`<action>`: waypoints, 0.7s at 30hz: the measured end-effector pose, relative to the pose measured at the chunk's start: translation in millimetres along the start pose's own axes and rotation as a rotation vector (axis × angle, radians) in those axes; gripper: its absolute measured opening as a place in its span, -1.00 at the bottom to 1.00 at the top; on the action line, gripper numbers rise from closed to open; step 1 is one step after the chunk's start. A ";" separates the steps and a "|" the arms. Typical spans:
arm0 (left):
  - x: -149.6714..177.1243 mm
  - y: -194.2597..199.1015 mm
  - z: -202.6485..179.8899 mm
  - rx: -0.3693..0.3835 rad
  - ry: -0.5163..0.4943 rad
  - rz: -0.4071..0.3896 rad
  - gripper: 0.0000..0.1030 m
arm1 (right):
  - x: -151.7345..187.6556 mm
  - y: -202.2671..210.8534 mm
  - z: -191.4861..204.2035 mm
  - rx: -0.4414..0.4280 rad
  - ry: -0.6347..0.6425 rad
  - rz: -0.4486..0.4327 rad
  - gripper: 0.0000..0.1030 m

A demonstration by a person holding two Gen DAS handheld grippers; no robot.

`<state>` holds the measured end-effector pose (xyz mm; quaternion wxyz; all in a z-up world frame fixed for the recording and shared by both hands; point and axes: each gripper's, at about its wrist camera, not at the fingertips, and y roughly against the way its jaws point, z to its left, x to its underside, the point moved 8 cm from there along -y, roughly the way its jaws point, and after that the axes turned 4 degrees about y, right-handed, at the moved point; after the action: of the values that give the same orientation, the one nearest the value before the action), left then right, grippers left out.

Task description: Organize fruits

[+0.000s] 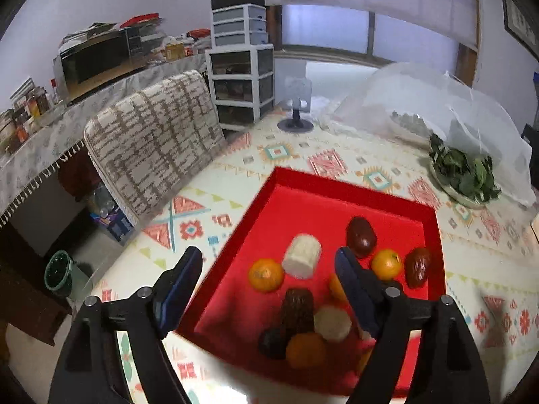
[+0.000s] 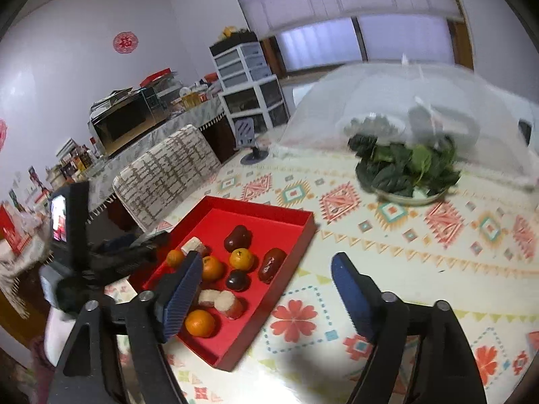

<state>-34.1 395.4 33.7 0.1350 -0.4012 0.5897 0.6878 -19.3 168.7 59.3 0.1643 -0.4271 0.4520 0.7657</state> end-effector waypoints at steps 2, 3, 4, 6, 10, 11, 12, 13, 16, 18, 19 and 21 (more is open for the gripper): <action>11.5 -0.8 -9.2 0.007 -0.027 0.023 0.56 | 8.4 5.8 1.5 -0.006 0.001 0.002 0.73; 16.4 -1.7 -13.9 0.003 -0.045 0.028 0.56 | 13.2 7.2 1.8 -0.014 -0.003 0.008 0.73; 22.0 -3.0 -20.5 -0.003 -0.068 0.034 0.56 | 18.7 8.2 1.8 -0.021 -0.008 0.017 0.73; 34.8 -11.6 -39.1 -0.039 -0.150 0.063 0.56 | 28.5 9.7 0.2 -0.023 -0.019 0.032 0.73; 42.0 -19.7 -56.1 -0.070 -0.199 0.060 0.56 | 42.8 17.3 -7.5 -0.019 -0.053 0.049 0.73; 37.5 -8.9 -57.2 -0.042 -0.172 0.021 0.56 | 43.9 21.0 -9.0 -0.015 -0.053 0.046 0.73; 32.3 3.2 -57.1 -0.030 -0.152 -0.026 0.56 | 44.2 27.4 -10.7 -0.004 -0.045 0.033 0.73; 24.1 21.3 -57.0 -0.031 -0.135 -0.098 0.56 | 43.9 32.2 -11.0 0.008 -0.035 0.019 0.73; 7.6 80.4 -56.3 -0.021 -0.088 -0.297 0.84 | 42.1 46.9 -8.8 0.038 -0.002 -0.028 0.80; 6.3 122.9 -54.2 -0.014 -0.054 -0.418 1.00 | 43.9 54.6 -3.5 0.041 0.015 -0.058 0.83; 8.6 140.1 -54.6 -0.002 -0.041 -0.460 1.00 | 45.5 57.9 0.6 0.044 0.033 -0.073 0.85; 19.6 167.1 -55.2 0.031 -0.011 -0.505 1.00 | 51.8 61.2 8.9 0.059 0.078 -0.090 0.95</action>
<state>-135.1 294.2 138.2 0.3119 -0.5300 0.4804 0.6253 -92.9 136.3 53.6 0.1936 -0.4716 0.4608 0.7265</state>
